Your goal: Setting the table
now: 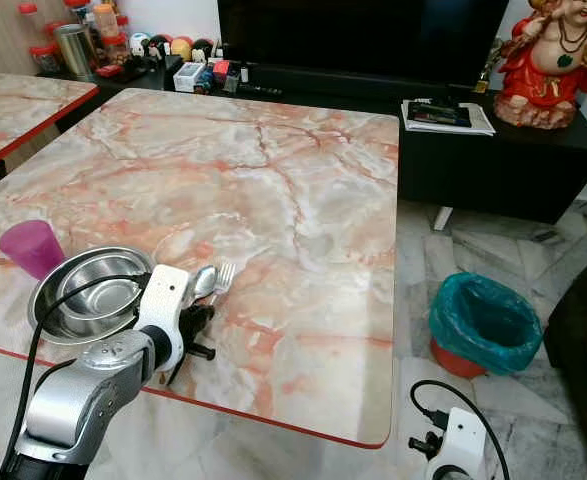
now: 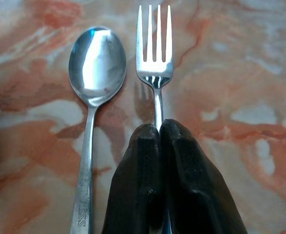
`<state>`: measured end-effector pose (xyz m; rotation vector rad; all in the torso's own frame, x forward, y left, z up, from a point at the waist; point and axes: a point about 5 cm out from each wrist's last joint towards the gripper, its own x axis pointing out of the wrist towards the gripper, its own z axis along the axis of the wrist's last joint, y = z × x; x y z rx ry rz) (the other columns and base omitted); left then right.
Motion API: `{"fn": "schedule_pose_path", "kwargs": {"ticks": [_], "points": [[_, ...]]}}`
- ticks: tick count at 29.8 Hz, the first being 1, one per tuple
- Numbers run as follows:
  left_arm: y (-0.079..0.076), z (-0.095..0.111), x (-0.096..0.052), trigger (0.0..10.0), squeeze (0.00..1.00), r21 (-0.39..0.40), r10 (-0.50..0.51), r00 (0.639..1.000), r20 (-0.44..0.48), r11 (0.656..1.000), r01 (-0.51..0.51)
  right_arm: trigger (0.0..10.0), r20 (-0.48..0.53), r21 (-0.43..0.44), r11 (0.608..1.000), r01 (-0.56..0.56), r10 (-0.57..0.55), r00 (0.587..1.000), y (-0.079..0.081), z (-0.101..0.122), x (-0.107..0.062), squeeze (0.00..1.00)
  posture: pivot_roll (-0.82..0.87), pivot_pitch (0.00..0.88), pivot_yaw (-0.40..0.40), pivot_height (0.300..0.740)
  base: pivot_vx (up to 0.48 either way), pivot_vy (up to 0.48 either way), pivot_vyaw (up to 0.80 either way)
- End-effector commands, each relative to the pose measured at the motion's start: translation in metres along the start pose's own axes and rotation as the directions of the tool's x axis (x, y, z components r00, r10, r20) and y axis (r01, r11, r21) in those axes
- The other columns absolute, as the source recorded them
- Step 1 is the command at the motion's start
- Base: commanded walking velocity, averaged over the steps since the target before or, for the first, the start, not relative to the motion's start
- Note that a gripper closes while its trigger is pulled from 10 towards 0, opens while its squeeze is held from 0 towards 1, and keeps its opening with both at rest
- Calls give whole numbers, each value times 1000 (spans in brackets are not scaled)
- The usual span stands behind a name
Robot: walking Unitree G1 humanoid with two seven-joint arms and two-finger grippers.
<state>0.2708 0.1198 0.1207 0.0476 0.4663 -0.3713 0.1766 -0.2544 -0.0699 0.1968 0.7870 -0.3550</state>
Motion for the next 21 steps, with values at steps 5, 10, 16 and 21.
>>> {"fn": "schedule_pose_path", "kwargs": {"ticks": [5, 10, 16, 21], "points": [[3, 0, 1, 10000, 0, 4, 18, 1000, -16, 1000, -18, 10000, 5, 4, 1000, 4, -4, 1000, -1, 2, 0, 0, 58, 49, -18, 740, 0, 0, 0], [3, -1, 2, 10000, 0, 7, 27, 999, -25, 1000, -27, 10000, 7, 6, 1000, 3, -3, 1000, -1, 2, 0, 0, 59, 49, -17, 740, 0, 0, 0], [3, -1, 3, 10000, 0, 17, 30, 999, -25, 999, -30, 10000, 8, 6, 1000, 4, -4, 1000, -1, 2, 0, 0, 60, 49, -18, 740, 0, 0, 0], [4, -1, 3, 10000, 0, 18, 39, 999, -24, 999, -39, 10000, 8, 6, 1000, 4, -4, 1000, -1, 2, 0, 0, 60, 50, -17, 740, 0, 0, 0]]}}
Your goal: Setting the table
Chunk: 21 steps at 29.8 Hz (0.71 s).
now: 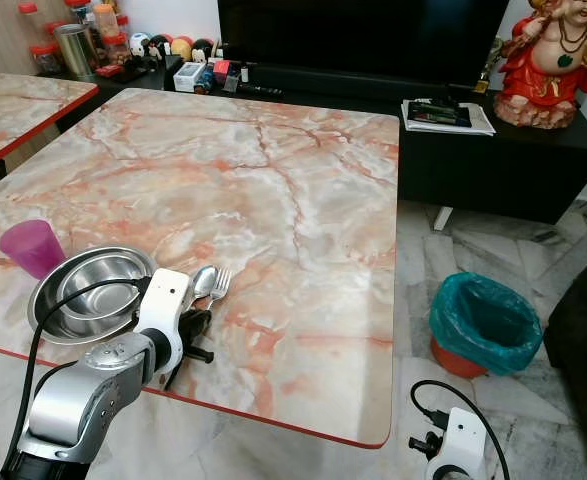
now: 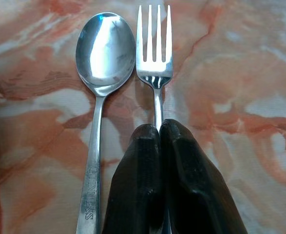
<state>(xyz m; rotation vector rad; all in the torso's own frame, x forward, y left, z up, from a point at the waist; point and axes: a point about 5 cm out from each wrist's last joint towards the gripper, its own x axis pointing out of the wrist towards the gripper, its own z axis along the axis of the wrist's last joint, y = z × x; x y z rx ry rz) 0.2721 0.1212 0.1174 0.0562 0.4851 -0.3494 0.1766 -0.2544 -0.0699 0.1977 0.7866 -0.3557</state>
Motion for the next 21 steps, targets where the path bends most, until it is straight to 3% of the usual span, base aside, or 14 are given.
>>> {"fn": "schedule_pose_path", "kwargs": {"ticks": [1, 7, 9, 18, 19, 21], "points": [[2, 2, 1, 10000, 0, 17, 17, 1000, -4, 1000, -17, 10000, 8, 4, 1000, 3, -4, 1000, -1, 2, 0, 0, 60, 49, -17, 740, 0, 0, 0], [2, 2, 1, 10000, 0, 21, 20, 1000, -2, 1000, -20, 10000, 8, 6, 1000, 5, -5, 1000, -1, 2, 0, 0, 59, 49, -17, 740, 0, 0, 0], [2, 2, 2, 10000, 329, 21, 18, 1000, -3, 1000, -18, 10000, 8, 7, 1000, 4, -5, 1000, -1, 2, 0, 0, 59, 50, -16, 740, 0, 0, 0], [1, 1, 2, 10000, 267, 26, 21, 1000, -7, 999, -21, 10000, 8, 6, 1000, 5, -5, 1000, -1, 2, 0, 0, 59, 50, -16, 740, 0, 0, 0], [1, 1, 2, 10000, 0, 27, 22, 1000, -8, 999, -22, 10000, 8, 6, 1000, 5, -5, 1000, -1, 2, 0, 0, 60, 50, -17, 740, 0, 0, 0], [1, 1, 2, 10000, 0, 27, 23, 1000, -9, 999, -22, 10000, 8, 6, 1000, 4, -4, 1000, -1, 2, 0, 0, 60, 51, -16, 740, 0, 0, 0]]}}
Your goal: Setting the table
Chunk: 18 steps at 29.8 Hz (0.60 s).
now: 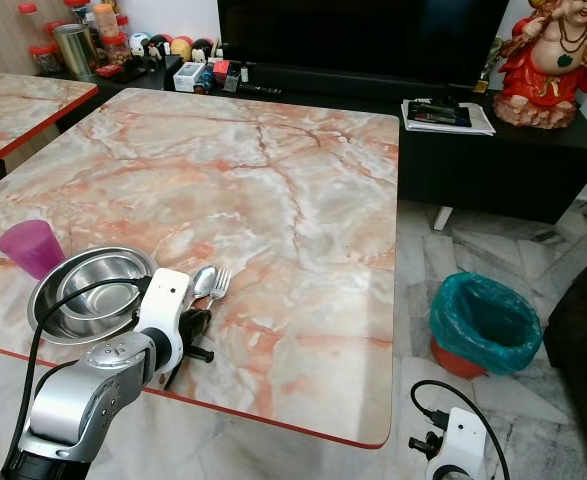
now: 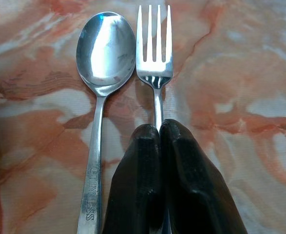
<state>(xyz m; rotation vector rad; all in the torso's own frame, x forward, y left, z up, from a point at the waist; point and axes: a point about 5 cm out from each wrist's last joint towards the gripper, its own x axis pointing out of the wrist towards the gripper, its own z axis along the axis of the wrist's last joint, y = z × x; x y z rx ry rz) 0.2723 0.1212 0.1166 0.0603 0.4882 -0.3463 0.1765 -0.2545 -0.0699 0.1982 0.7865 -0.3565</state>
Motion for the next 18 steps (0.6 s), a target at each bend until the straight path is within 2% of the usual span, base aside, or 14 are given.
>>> {"fn": "schedule_pose_path", "kwargs": {"ticks": [1, 18], "points": [[1, 1, 2, 10000, 0, 25, 19, 1000, -5, 1000, -19, 10000, 8, 5, 1000, 4, -4, 1000, -1, 2, 0, 0, 60, 51, -16, 740, 0, 0, 0], [-4, 6, 13, 10000, 0, 17, 10, 1000, 26, 1000, -10, 10000, 8, 6, 1000, 3, -3, 1000, -1, 2, 0, 0, 58, 48, -15, 740, 0, 0, 0]]}}
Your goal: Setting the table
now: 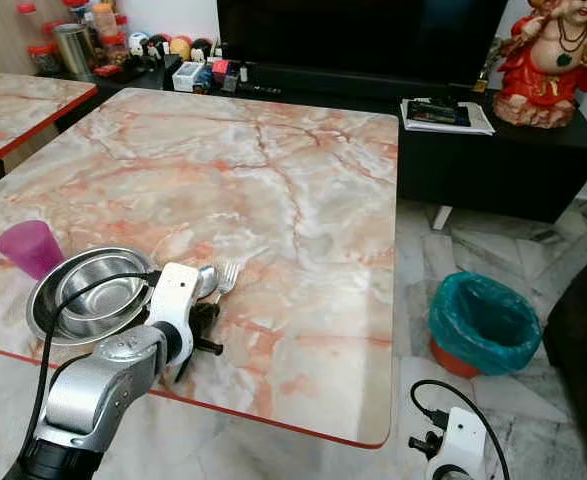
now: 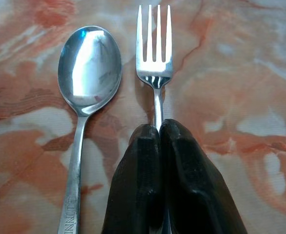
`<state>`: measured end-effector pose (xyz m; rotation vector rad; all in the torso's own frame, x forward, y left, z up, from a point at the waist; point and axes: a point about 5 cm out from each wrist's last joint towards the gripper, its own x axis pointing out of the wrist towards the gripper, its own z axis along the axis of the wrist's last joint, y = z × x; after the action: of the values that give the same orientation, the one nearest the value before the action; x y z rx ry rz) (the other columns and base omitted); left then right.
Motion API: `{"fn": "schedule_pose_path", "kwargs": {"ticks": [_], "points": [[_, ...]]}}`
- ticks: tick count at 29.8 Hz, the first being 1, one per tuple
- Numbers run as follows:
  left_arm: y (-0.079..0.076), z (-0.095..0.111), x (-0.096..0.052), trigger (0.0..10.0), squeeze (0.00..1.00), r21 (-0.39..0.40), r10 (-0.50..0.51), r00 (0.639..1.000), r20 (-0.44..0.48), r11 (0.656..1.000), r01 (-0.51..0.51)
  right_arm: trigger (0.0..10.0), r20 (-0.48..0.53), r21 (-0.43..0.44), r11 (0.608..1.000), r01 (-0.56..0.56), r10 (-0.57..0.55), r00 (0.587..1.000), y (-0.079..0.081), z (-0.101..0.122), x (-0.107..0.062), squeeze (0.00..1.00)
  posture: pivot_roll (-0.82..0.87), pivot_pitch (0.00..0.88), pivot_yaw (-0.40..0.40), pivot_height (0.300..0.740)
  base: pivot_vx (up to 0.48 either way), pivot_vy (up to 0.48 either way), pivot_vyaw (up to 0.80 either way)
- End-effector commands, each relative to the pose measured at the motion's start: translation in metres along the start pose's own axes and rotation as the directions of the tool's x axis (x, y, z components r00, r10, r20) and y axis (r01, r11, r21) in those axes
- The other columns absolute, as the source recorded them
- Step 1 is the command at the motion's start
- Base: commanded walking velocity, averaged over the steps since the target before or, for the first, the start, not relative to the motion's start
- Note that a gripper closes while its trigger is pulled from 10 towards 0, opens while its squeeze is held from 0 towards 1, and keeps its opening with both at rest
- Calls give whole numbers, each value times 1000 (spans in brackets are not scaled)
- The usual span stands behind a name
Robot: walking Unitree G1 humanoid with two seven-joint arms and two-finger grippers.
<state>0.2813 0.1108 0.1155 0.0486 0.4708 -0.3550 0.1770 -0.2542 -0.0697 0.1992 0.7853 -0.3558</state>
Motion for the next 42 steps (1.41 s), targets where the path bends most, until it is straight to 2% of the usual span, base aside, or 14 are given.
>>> {"fn": "schedule_pose_path", "kwargs": {"ticks": [1, 13, 15, 16, 20, 21, 22, 23, 24, 27, 28, 41, 42], "points": [[3, 1, 2, 10000, 0, 24, 21, 1000, 7, 999, -21, 10000, 7, 5, 1000, 4, -4, 1000, -1, 2, 0, 0, 58, 48, -15, 740, 0, 0, 0], [3, -2, 1, 10000, 0, 27, 23, 1000, -9, 999, -23, 10000, 9, 4, 1000, 3, -3, 1000, -1, 2, 0, 0, 59, 49, -17, 740, 0, 0, 0], [3, -2, 1, 10000, 27, 28, 21, 1000, -9, 999, -21, 10000, 9, 4, 1000, 3, -3, 1000, -1, 2, 0, 0, 58, 49, -17, 740, 0, 0, 0], [2, -3, 1, 10000, 82, 28, 20, 1000, -10, 999, -20, 10000, 9, 4, 1000, 3, -3, 1000, -1, 2, 0, 0, 58, 49, -17, 740, 0, 0, 0], [1, -4, 1, 10000, 137, 32, 13, 1000, -17, 999, -12, 10000, 9, 5, 1000, 4, -4, 1000, -1, 2, 0, 0, 59, 50, -17, 740, 0, 0, 0], [2, -4, 1, 10000, 294, 32, 13, 1000, -18, 999, -12, 10000, 9, 5, 1000, 4, -4, 1000, -1, 2, 0, 0, 59, 50, -17, 740, 0, 0, 0], [2, -4, 1, 10000, 294, 32, 13, 1000, -18, 999, -12, 10000, 9, 5, 1000, 4, -4, 1000, -1, 2, 0, 0, 59, 50, -17, 740, 0, 0, 0], [1, -4, 1, 10000, 667, 32, 10, 1000, -17, 999, -9, 10000, 9, 5, 1000, 4, -4, 1000, -1, 2, 0, 0, 58, 53, -16, 740, 0, 0, 0], [1, -5, 0, 10000, 933, 31, 7, 1000, -17, 999, -7, 10000, 8, 5, 1000, 4, -4, 1000, -1, 2, 0, 0, 58, 53, -16, 740, 0, 0, 0], [1, -6, -1, 10000, 945, 31, 4, 1000, -21, 1000, -4, 10000, 9, 6, 1000, 4, -4, 1000, -1, 2, 0, 0, 57, 55, -14, 740, 0, 0, 0], [1, -7, -1, 10000, 1000, 31, 4, 1000, -23, 1000, -4, 10000, 9, 6, 1000, 5, -5, 1000, -1, 2, 0, 0, 57, 55, -14, 740, 0, 0, 0], [1, -6, -1, 10000, 1000, 39, 9, 1000, -22, 999, -8, 10000, 7, 8, 1000, 4, -4, 1000, 0, 2, 0, 0, 60, 54, -14, 740, 0, 0, 0], [1, -1, -1, 10000, 208, 38, 13, 1000, 15, 999, -14, 10000, 8, 7, 1000, 4, -4, 1000, 0, 2, 0, 0, 60, 54, -14, 740, 0, 0, 0]]}}
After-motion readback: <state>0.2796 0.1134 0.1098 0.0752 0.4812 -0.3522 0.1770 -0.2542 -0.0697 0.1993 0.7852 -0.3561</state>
